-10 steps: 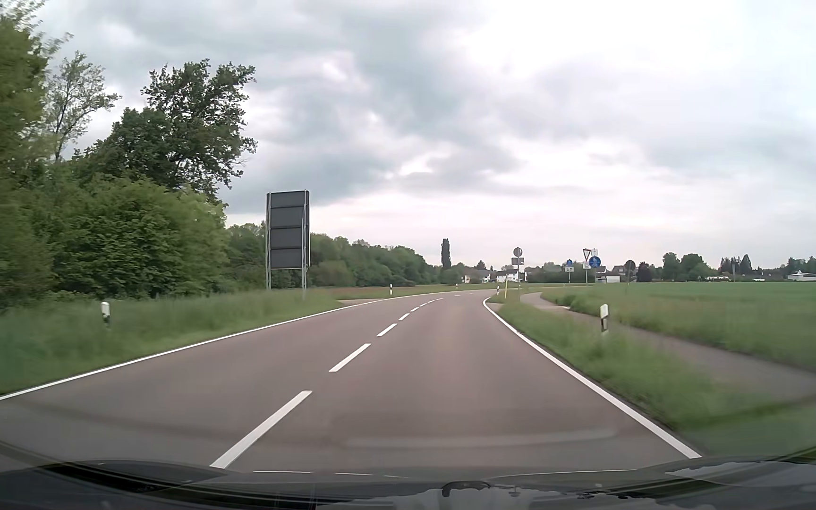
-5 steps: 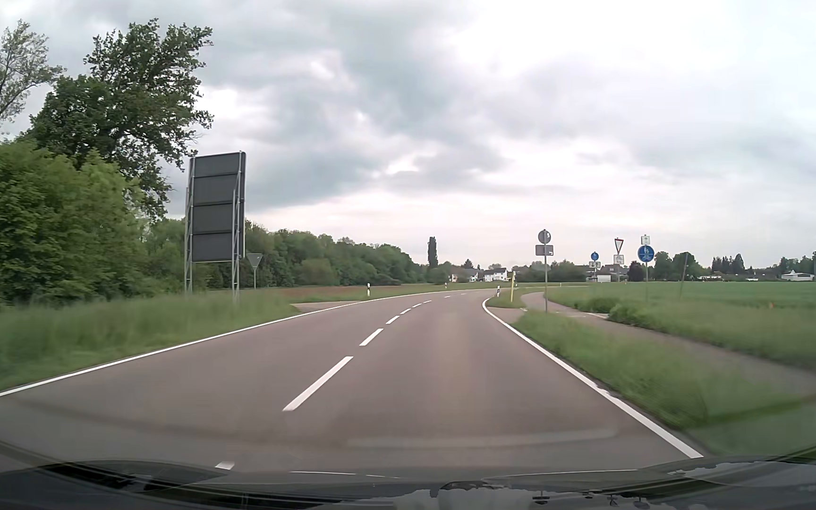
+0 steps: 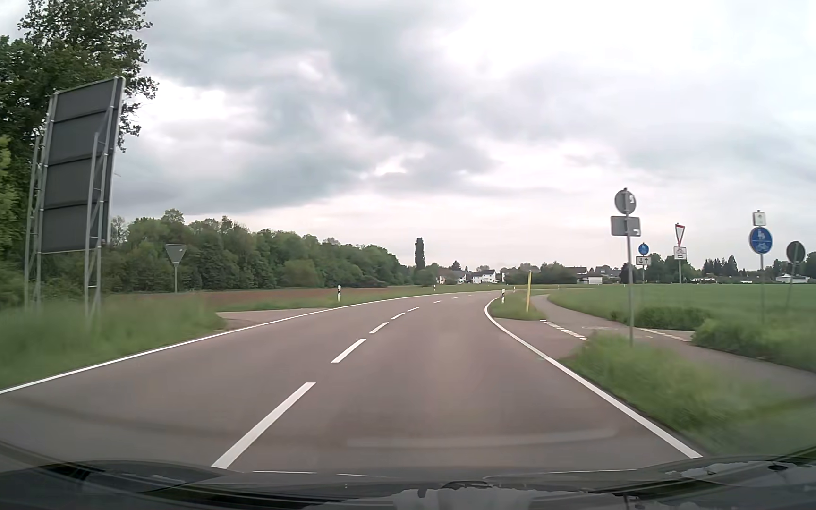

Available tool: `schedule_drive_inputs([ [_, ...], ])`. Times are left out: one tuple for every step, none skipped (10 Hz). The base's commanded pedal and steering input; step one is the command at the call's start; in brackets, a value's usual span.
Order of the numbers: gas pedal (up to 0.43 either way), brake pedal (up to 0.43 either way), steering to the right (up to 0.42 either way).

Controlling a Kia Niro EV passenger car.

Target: Follow the waypoints while adhering to traffic rules and regulations

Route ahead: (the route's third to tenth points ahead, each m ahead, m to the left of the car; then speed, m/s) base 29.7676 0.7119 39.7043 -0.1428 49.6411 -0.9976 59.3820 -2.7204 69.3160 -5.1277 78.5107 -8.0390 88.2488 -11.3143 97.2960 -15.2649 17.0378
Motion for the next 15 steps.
schedule_drive_inputs([
  [0.0,0.0,0.015],
  [0.0,0.0,0.016],
  [0.0,0.0,0.016],
  [0.0,0.0,0.016],
  [0.0,0.0,0.016],
  [0.0,0.0,0.016],
  [0.0,0.0,0.016],
  [0.0,0.0,0.016],
  [0.0,0.0,0.017],
  [0.0,0.0,0.019],
  [0.0,0.0,0.02],
  [0.0,0.0,0.022],
  [0.0,0.0,0.022],
  [0.0,0.0,0.023],
  [0.0,0.0,0.023],
])
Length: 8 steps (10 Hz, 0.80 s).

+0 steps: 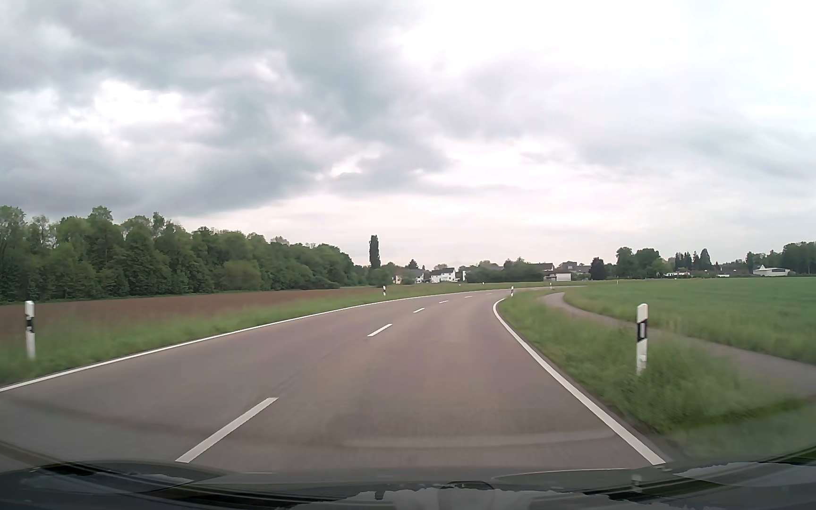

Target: Follow the waypoints while adhering to traffic rules and regulations

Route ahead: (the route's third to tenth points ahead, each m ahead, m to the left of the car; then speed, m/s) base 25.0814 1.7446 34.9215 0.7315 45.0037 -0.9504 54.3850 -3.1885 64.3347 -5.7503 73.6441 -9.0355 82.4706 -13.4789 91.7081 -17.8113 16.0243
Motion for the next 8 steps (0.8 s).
schedule_drive_inputs([
  [0.0,0.0,0.023],
  [0.0,0.0,0.023],
  [0.0,0.0,0.023],
  [0.0,0.0,0.023],
  [0.0,0.0,0.023],
  [0.0,0.0,0.023],
  [0.0,0.0,0.023],
  [0.0,0.0,0.023],
])
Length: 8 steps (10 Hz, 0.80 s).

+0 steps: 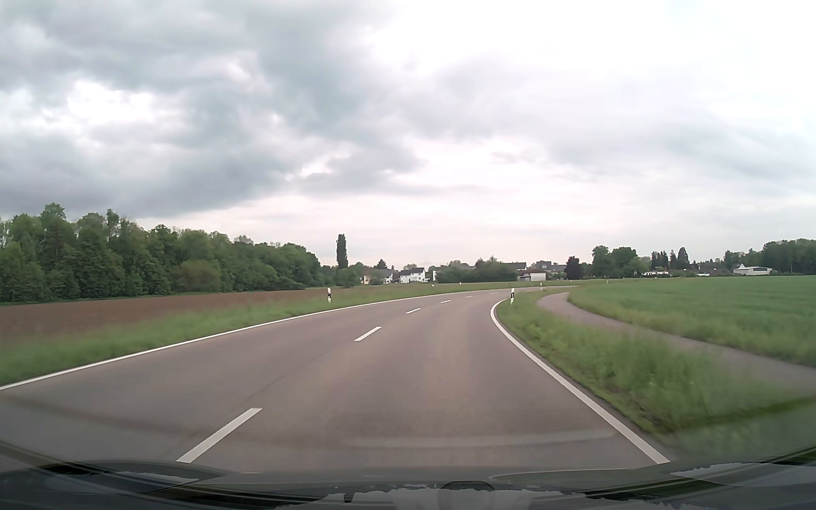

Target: Follow the waypoints while adhering to traffic rules and regulations

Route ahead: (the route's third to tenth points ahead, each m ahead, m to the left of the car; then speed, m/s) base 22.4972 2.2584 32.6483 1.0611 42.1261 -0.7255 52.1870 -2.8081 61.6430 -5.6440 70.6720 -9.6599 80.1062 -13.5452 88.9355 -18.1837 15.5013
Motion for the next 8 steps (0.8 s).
schedule_drive_inputs([
  [0.0,0.0,0.023],
  [0.0,0.0,0.023],
  [0.0,0.0,0.023],
  [0.0,0.0,0.023],
  [0.0,0.0,0.023],
  [0.0,0.0,0.023],
  [0.0,0.0,0.023],
  [0.0,0.0,0.023],
])
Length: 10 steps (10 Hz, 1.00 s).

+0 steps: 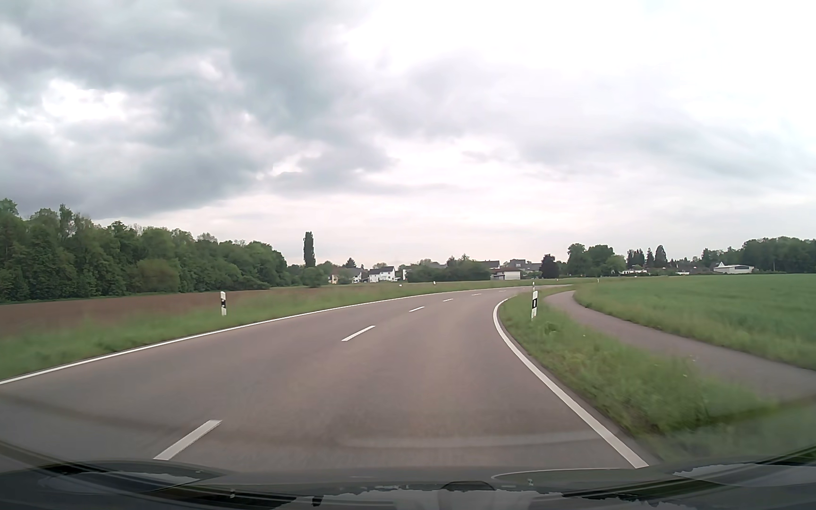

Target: Follow the waypoints while adhering to traffic rules and regulations

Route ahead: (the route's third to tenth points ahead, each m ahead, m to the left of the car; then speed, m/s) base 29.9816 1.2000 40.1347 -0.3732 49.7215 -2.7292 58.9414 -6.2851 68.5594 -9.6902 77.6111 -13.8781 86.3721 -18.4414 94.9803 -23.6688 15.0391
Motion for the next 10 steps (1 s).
schedule_drive_inputs([
  [0.0,0.0,0.023],
  [0.0,0.0,0.023],
  [0.0,0.0,0.023],
  [0.0,0.0,0.023],
  [0.0,0.0,0.023],
  [0.0,0.0,0.023],
  [0.0,0.0,0.023],
  [0.0,0.0,0.023],
  [0.0,0.0,0.023],
  [0.0,0.0,0.023],
])
